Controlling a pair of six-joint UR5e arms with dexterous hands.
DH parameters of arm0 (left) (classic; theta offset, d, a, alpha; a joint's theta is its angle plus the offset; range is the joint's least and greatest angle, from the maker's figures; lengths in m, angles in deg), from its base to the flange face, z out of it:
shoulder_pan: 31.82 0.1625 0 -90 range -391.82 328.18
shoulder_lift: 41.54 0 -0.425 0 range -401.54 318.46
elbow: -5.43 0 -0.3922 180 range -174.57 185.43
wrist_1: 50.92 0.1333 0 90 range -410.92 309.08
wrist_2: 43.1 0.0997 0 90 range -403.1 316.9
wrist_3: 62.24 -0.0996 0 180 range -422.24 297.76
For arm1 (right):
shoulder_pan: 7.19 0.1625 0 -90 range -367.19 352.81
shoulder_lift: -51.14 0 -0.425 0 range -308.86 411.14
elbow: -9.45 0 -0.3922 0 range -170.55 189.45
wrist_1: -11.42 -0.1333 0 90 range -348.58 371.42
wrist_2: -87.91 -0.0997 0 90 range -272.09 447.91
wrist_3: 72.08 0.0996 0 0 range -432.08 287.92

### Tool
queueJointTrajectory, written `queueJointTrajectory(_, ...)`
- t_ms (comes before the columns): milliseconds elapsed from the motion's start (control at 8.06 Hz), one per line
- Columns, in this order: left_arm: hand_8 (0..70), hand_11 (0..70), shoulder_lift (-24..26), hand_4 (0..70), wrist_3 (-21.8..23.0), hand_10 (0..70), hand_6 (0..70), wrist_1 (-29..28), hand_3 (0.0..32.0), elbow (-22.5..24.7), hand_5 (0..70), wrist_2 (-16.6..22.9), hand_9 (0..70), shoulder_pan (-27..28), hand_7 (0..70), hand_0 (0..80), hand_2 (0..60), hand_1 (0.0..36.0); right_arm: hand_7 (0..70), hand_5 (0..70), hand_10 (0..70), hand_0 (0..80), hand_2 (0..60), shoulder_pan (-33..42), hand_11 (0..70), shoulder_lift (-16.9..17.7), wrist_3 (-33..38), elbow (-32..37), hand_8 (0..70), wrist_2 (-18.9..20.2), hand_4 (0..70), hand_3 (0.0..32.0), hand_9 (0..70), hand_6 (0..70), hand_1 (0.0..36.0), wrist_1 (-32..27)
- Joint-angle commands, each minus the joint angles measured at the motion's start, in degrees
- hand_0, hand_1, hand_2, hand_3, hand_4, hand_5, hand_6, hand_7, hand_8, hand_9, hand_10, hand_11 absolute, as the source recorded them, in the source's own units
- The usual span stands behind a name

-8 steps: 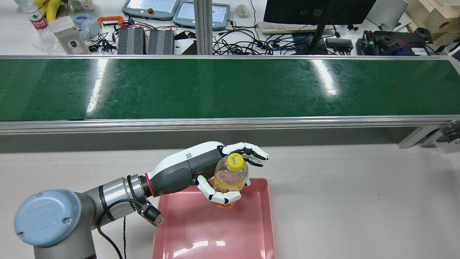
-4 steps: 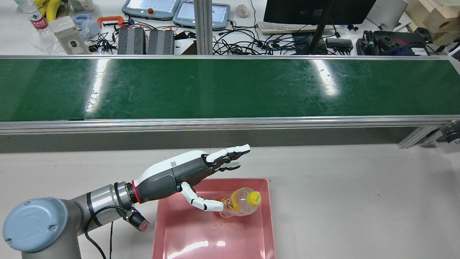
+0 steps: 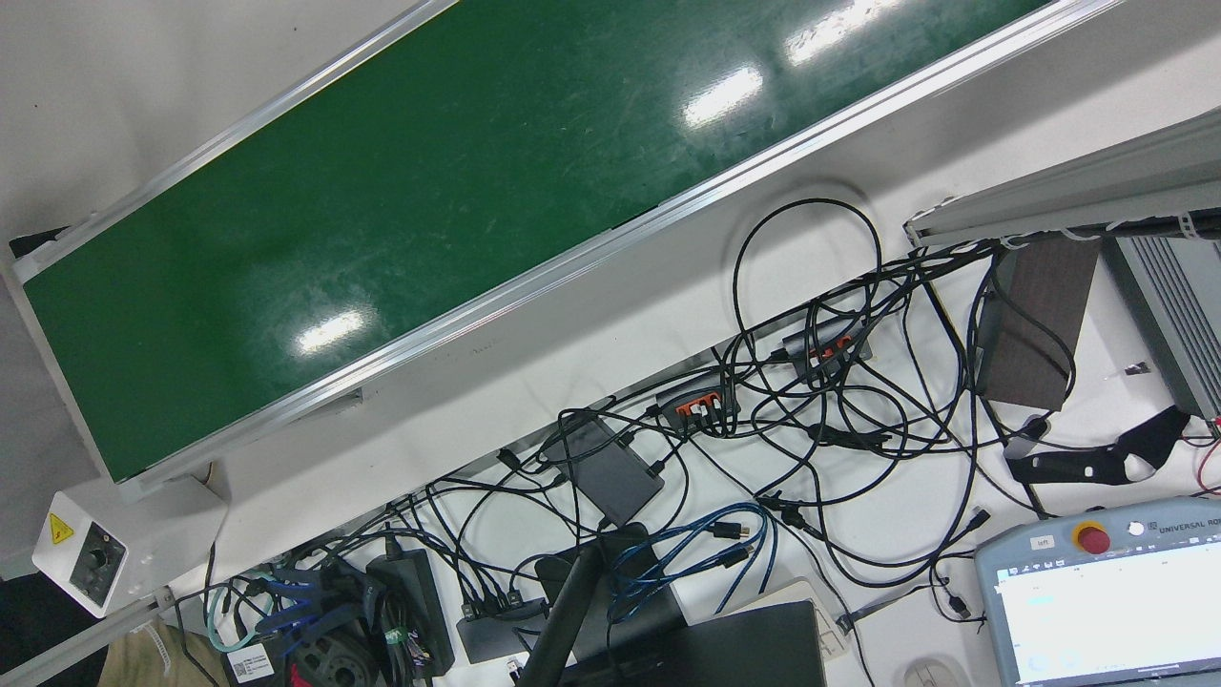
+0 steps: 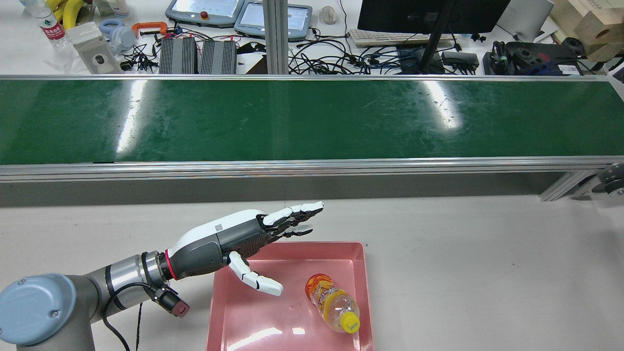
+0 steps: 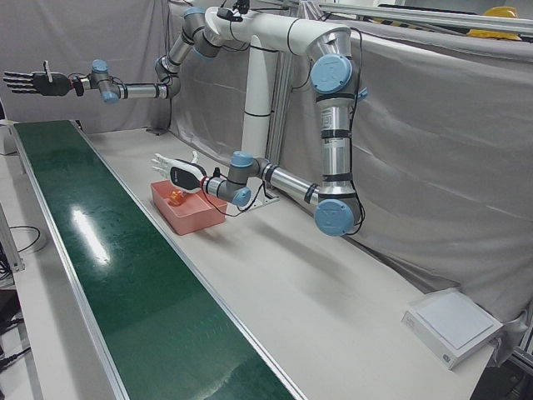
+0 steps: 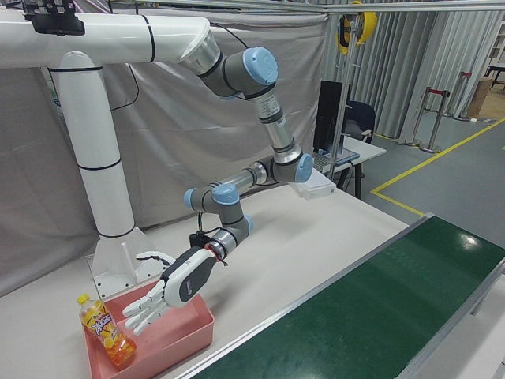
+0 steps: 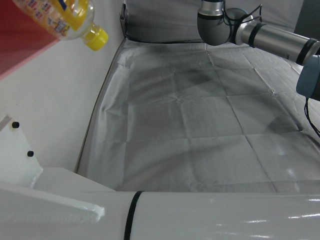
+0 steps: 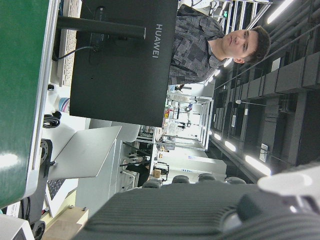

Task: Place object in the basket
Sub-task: 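Open the left hand to drop the bottle into the tray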

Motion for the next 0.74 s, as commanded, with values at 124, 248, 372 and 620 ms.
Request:
queueJointTrajectory(124, 0.5, 12.7, 0.2, 0.1, 3.7, 7.3, 3.0, 1.9, 0.0, 0.3, 14.6, -0.1, 1.9, -3.4, 3.3, 48.0, 25.6, 19.3, 0.0, 0.0, 0.0, 0.0, 0.0, 0.0, 0.0, 0.0, 0.0, 0.0, 0.0, 0.0, 0.0, 0.0, 0.0, 0.0, 0.0, 0.0)
queueJointTrajectory(248, 0.7, 12.3, 0.1, 0.3, 5.3, 7.1, 3.1, 1.9, 0.0, 0.5, 15.3, -0.1, 2.2, -5.3, 3.4, 48.0, 25.7, 19.3, 0.0, 0.0, 0.0, 0.0, 0.0, 0.0, 0.0, 0.0, 0.0, 0.0, 0.0, 0.0, 0.0, 0.0, 0.0, 0.0, 0.0, 0.0)
queueJointTrajectory(372, 1.0, 12.1, 0.1, 0.9, 6.8, 6.9, 3.1, 1.9, 0.0, 0.5, 15.9, -0.1, 2.6, -7.4, 3.5, 48.2, 25.4, 19.3, 0.0, 0.0, 0.0, 0.0, 0.0, 0.0, 0.0, 0.0, 0.1, 0.0, 0.0, 0.0, 0.0, 0.0, 0.0, 0.0, 0.0, 0.0)
queueJointTrajectory(620, 3.3, 12.8, 0.1, 1.9, 9.8, 7.5, 3.4, 2.0, 0.0, 0.6, 19.5, -0.1, 6.0, -14.0, 4.0, 47.9, 29.5, 19.9, 0.0, 0.0, 0.0, 0.0, 0.0, 0.1, 0.0, 0.0, 0.0, 0.0, 0.0, 0.0, 0.0, 0.0, 0.0, 0.0, 0.0, 0.0)
